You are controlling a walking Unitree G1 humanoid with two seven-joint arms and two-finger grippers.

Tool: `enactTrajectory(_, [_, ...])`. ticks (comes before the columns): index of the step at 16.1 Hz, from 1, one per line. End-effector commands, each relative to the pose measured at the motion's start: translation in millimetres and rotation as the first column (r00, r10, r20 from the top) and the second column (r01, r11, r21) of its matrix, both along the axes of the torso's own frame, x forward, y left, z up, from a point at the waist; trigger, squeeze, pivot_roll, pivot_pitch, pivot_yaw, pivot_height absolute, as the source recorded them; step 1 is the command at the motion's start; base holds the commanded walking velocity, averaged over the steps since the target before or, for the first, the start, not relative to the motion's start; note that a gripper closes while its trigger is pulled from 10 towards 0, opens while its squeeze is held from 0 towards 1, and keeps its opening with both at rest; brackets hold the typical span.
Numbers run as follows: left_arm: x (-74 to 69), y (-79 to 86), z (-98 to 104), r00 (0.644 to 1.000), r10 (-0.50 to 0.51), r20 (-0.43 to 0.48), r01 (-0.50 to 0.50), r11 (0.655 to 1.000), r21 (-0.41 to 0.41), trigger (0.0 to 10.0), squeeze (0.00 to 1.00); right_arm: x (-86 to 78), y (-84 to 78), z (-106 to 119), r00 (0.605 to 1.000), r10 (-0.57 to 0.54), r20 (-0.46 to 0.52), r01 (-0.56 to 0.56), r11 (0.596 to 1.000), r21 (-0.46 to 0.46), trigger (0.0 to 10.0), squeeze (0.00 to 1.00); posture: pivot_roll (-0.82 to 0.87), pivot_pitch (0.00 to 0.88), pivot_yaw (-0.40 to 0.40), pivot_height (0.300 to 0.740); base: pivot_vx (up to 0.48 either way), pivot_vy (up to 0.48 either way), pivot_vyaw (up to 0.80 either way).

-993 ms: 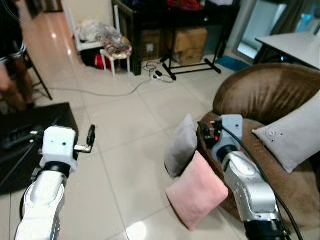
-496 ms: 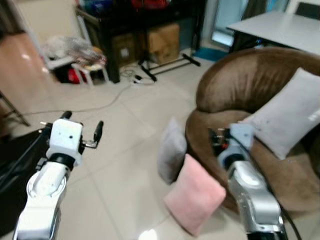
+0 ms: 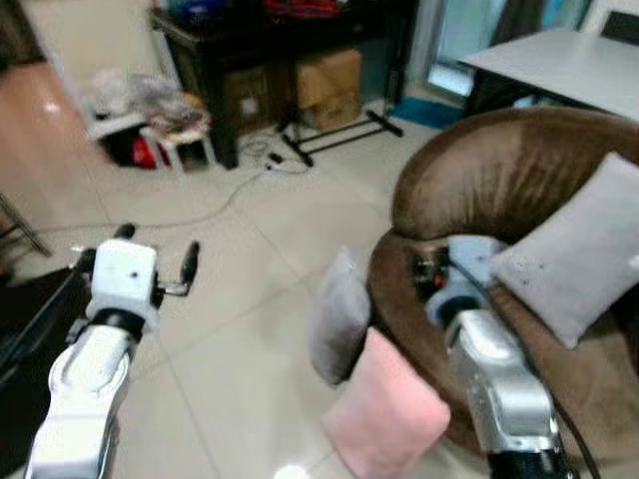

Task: Move the pillow to the sofa from floor

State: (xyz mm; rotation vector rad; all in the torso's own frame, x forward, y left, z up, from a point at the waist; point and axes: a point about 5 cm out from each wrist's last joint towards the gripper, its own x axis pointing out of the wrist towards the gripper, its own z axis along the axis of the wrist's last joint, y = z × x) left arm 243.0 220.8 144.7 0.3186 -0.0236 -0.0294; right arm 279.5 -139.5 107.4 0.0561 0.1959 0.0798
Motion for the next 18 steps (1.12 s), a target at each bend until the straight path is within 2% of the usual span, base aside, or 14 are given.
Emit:
enactTrajectory(1, [0.8,-5.3,0.8,1.000,-0.014,0.005,0.014,1.000,-0.002,10.0,0.00,1.0,-9.5,-0.5,1.000,-0.019,-0.005,0.019,1.000,-0.020,10.0,0.00,-0.05,0.000,0.043,0.740,0.315,0.000,0.00])
enactTrajectory(5, [0.7,-6.5,-0.4,1.000,-0.004,0.008,0.005,1.000,-0.009,10.0,0.00,4.6,-10.3,0.6,1.000,-0.009,-0.005,0.009,0.999,-0.037,10.0,0.00,-0.05,0.000,0.031,0.740,0.312,0.000,0.00])
enactTrajectory(9, [0.0,-6.6,-1.4,1.000,0.010,0.015,-0.010,1.000,-0.011,10.0,0.00,6.8,-5.5,3.2,0.999,0.039,0.006,-0.039,0.999,0.001,10.0,0.00,-0.05,0.000,0.024,0.740,0.296,0.000,0.00])
enactTrajectory(10, [-0.5,-2.2,-1.6,0.998,0.062,0.025,-0.062,0.998,0.000,10.0,0.00,6.1,-2.0,0.6,0.998,0.066,-0.011,-0.066,0.998,0.021,10.0,0.00,-0.04,0.000,0.016,0.735,0.000,0.000,0.00])
enactTrajectory(12, [-1.2,1.1,-3.5,0.996,0.089,0.013,-0.089,0.996,0.011,10.0,0.00,5.6,-1.9,1.2,0.998,0.064,0.003,-0.065,0.997,0.037,10.0,0.00,-0.04,0.000,0.016,0.720,0.000,0.000,0.00])
enactTrajectory(15, [-9.5,3.8,-12.5,0.995,0.096,-0.008,-0.095,0.995,0.043,10.0,0.00,5.4,-6.0,-3.6,0.999,0.038,-0.007,-0.038,0.999,0.016,10.0,0.00,-0.03,0.000,-0.003,0.695,0.000,0.000,0.00])
enactTrajectory(18, [-14.7,2.4,-16.2,0.996,0.094,-0.005,-0.094,0.995,0.042,10.0,0.00,4.9,-8.4,-8.9,0.999,0.032,-0.016,-0.032,0.999,-0.003,10.0,0.00,-0.02,0.000,-0.015,0.660,0.000,0.000,0.00])
